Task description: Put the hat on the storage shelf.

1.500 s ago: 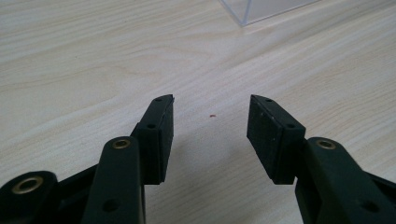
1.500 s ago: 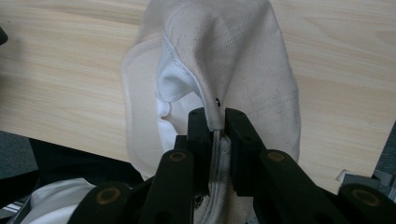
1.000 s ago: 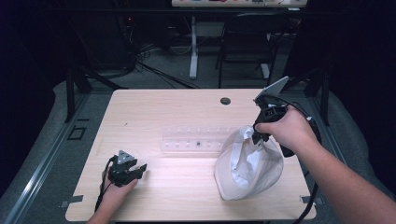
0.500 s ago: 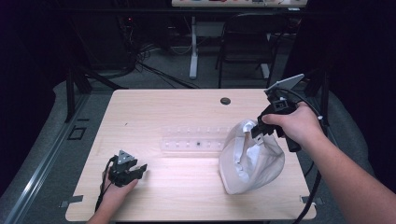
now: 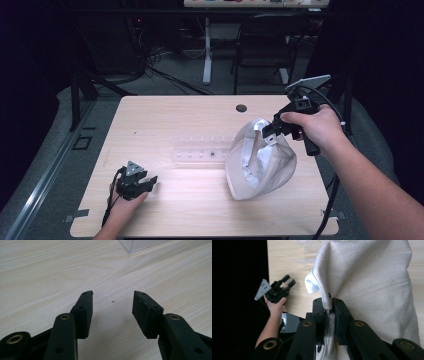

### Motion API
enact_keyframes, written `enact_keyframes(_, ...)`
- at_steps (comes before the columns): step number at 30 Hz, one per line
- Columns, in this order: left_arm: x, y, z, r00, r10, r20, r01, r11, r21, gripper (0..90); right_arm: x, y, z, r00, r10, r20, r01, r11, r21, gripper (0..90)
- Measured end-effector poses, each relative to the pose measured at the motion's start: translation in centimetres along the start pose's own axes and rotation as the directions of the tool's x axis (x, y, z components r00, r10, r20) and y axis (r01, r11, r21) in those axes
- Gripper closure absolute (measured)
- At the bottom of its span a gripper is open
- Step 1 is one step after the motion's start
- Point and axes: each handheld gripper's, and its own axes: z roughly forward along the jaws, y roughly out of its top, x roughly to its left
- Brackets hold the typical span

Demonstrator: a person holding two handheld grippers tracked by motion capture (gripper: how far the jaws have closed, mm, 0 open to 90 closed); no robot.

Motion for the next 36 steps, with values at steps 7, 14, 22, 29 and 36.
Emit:
enact_keyframes(7,0.0,0.0,0.0,1.0000,-0.002,0.000,0.002,1.0000,0.001,51.3,0.4,0.5,-0.8,0.9980,0.016,-0.061,-0.018,0.999,-0.029,81.4)
enact_keyframes(14,0.0,0.0,0.0,1.0000,0.002,-0.001,-0.002,1.0000,0.000,51.2,0.8,1.0,-1.5,0.9954,0.023,-0.093,-0.027,0.998,-0.048,81.4)
enact_keyframes(22,0.0,0.0,0.0,1.0000,0.000,0.000,0.000,1.0000,-0.001,51.3,1.3,1.7,-1.9,0.9925,0.014,-0.121,-0.025,0.995,-0.093,81.4)
enact_keyframes(29,0.1,0.0,0.0,1.0000,0.004,0.001,-0.004,1.0000,-0.003,51.3,1.7,2.4,-2.1,0.9899,0.011,-0.141,-0.025,0.995,-0.101,81.5)
enact_keyframes(36,0.0,0.0,0.0,1.0000,0.000,0.001,0.000,1.0000,-0.002,51.3,2.4,3.1,-1.9,0.9873,0.016,-0.158,-0.035,0.992,-0.117,81.5)
